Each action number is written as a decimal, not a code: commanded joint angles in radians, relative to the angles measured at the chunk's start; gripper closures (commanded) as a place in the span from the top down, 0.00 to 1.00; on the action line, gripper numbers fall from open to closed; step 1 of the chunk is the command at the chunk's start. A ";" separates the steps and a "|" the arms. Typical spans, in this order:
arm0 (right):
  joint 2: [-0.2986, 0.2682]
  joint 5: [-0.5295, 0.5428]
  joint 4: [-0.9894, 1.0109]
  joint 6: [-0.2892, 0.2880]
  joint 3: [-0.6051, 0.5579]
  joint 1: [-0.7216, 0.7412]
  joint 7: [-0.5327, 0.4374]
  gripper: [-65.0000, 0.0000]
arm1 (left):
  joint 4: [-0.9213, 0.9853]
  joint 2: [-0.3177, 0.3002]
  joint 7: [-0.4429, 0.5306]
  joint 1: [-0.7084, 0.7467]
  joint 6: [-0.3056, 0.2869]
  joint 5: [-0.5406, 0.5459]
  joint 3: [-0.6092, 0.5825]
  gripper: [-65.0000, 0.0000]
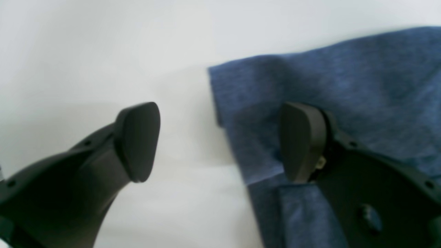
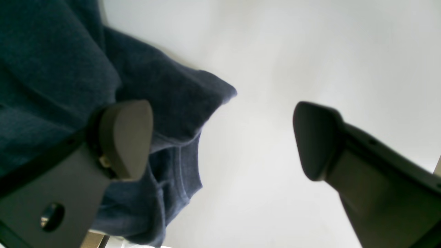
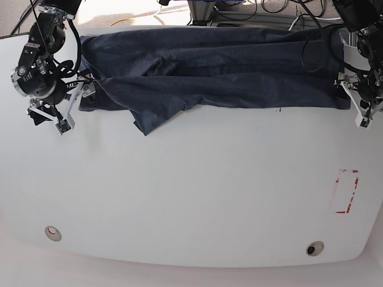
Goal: Layout the t-shirt on the table in an organized manner, then fold the t-shirt properly
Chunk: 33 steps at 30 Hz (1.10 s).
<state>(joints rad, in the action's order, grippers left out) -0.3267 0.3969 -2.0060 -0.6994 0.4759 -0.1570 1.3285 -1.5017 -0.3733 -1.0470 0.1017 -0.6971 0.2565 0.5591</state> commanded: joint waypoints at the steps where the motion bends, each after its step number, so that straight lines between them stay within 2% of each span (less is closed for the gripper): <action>1: -0.018 0.000 -0.014 0.001 0.005 0.007 -0.014 0.96 | -0.015 -0.019 0.017 -0.012 -0.001 0.008 0.003 0.78; 6: -0.002 0.000 -0.016 0.001 0.005 0.007 -0.014 0.96 | -0.015 -0.017 0.017 -0.012 -0.001 0.008 -0.017 0.77; 9: 0.001 0.000 -0.016 0.001 0.005 0.007 -0.014 0.96 | -0.015 -0.017 0.017 -0.012 -0.001 0.007 -0.037 0.68; 14: 0.001 0.000 -0.016 0.001 0.005 0.007 -0.014 0.96 | -0.015 -0.017 0.017 -0.012 -0.001 0.004 -0.060 0.40; 16: 0.002 0.000 -0.016 0.001 0.005 0.007 -0.014 0.96 | -0.015 -0.017 0.017 -0.012 -0.001 0.004 -0.061 0.26; 17: 0.002 0.000 -0.016 0.001 0.005 0.007 -0.014 0.96 | -0.015 -0.017 0.017 -0.012 -0.001 0.004 -0.061 0.23; 21: 0.002 0.000 -0.016 0.001 0.005 0.007 -0.014 0.96 | -0.027 -0.017 0.017 -0.012 -0.001 0.005 -0.060 0.00; 33: 0.002 0.000 -0.016 0.001 0.005 0.007 -0.014 0.96 | -0.236 -0.020 0.012 0.008 -0.001 0.005 -0.053 0.00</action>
<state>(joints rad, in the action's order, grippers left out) -0.3096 0.3931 -2.0060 -0.6994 0.4763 -0.1589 1.3285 -1.6886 -0.3725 -1.0470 0.1047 -0.6983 0.2600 0.4965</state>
